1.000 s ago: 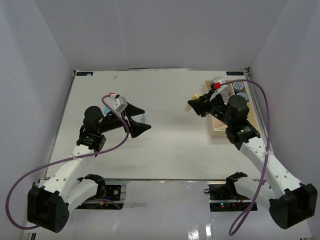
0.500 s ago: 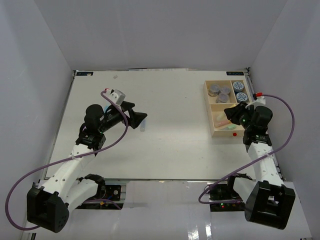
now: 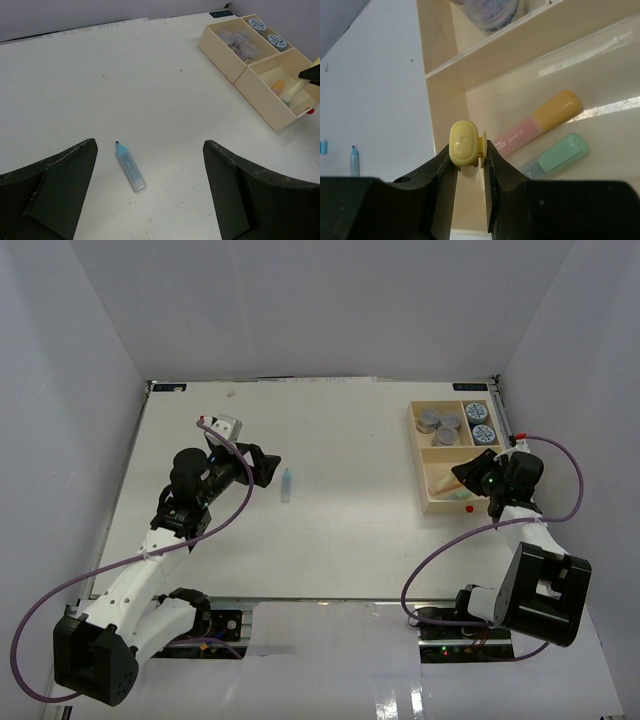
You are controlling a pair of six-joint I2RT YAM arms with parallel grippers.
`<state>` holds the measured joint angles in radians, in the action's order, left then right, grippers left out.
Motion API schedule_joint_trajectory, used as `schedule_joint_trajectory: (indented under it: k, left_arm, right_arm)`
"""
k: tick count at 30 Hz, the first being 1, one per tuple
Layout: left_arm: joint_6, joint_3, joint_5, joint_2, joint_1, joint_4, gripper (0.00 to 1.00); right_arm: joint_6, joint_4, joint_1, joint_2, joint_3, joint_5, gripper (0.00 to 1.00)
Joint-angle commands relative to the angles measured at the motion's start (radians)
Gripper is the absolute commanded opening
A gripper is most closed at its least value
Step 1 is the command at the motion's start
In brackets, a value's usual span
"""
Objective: Sort the stationery into containers
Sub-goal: Place the pen in the storage box, then pick up the pen from the center of the board.
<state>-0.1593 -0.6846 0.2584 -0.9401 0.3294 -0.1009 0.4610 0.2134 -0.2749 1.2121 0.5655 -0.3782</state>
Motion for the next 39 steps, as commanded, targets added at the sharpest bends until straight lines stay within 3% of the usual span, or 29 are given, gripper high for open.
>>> schedule_joint_trajectory:
  k: [1,6,11,15,19,26,39]
  left_arm:
    - [0.006,-0.041,-0.028,0.015,-0.004,0.017,0.98]
    - [0.001,-0.046,-0.03,0.003,-0.004,0.023,0.98]
    - [-0.011,-0.049,-0.033,-0.015,-0.004,0.029,0.98]
    - [-0.034,-0.059,-0.054,-0.04,-0.004,0.053,0.98]
    - [-0.069,-0.09,-0.077,-0.097,-0.004,0.096,0.98]
    - [-0.15,-0.164,-0.039,-0.262,-0.003,0.217,0.98]
    - [-0.279,-0.277,-0.191,-0.565,0.106,0.377,0.98]
  right_arm:
    - [0.011,0.086,-0.009,0.056,0.017,-0.043,0.19]
    - [0.005,0.043,-0.009,0.138,0.059,-0.045,0.39]
    - [-0.025,-0.048,-0.009,0.113,0.079,0.07,0.63]
    - [-0.07,-0.152,-0.009,0.019,0.106,0.179,0.78]
    - [-0.111,-0.184,0.006,-0.12,0.09,0.217,0.87]
    - [-0.173,-0.21,0.062,-0.348,0.05,0.208,0.91]
    - [-0.206,-0.181,0.132,-0.395,0.017,0.134,0.91]
